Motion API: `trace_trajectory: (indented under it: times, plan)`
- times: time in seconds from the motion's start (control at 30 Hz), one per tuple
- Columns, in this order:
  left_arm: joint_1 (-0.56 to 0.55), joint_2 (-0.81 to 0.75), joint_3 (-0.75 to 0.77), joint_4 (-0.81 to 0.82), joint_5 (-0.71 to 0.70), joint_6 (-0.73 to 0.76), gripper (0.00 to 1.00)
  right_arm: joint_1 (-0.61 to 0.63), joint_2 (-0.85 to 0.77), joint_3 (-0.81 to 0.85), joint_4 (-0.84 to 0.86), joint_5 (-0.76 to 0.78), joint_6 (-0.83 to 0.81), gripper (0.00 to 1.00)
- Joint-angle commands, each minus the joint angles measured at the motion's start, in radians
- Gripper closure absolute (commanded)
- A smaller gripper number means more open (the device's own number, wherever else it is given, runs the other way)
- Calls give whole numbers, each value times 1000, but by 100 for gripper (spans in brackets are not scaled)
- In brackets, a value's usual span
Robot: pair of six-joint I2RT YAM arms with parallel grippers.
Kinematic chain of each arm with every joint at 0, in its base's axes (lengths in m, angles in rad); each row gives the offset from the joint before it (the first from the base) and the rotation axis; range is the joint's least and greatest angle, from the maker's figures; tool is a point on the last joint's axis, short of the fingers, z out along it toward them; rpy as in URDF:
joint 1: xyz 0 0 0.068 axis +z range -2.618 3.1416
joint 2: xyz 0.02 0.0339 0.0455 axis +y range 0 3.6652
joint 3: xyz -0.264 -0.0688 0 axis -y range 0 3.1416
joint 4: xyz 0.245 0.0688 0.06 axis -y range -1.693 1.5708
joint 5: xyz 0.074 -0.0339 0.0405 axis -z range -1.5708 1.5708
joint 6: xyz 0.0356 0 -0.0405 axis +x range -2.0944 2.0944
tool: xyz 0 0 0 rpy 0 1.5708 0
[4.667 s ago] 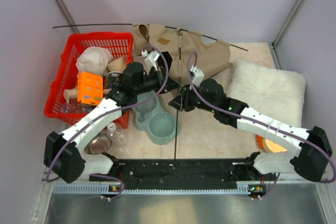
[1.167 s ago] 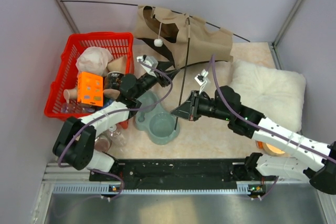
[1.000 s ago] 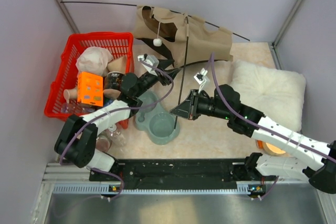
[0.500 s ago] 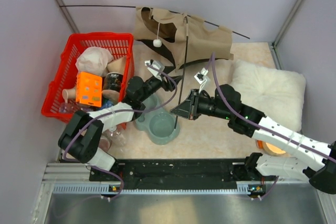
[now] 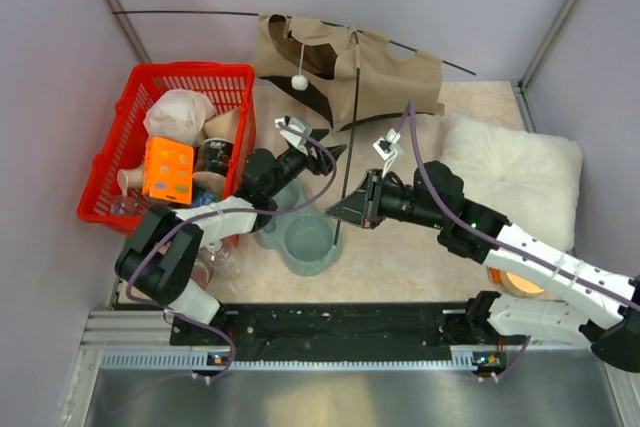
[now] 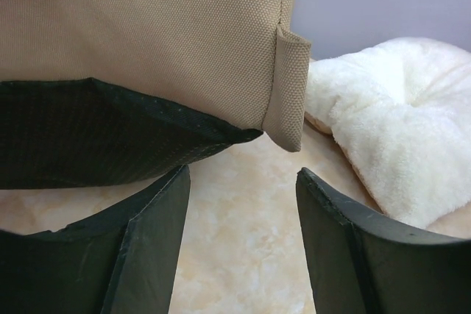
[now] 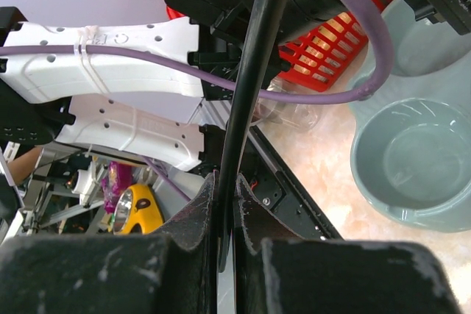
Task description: Set up the pet tent
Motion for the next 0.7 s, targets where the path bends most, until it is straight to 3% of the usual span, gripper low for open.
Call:
trace_trajectory:
  times: [0.0,0.27,0.67]
  plan:
    - [2,-13,30,83,-13,11,35,-1,-28,1,65,48,-36,100]
    - [-18,-70,67,-4,-59,57,36,-1,-37,-8,65,48,-33,100]
    - [-27,-92,70,-70,-73,37,48,-3,-43,-18,63,50,-27,100]
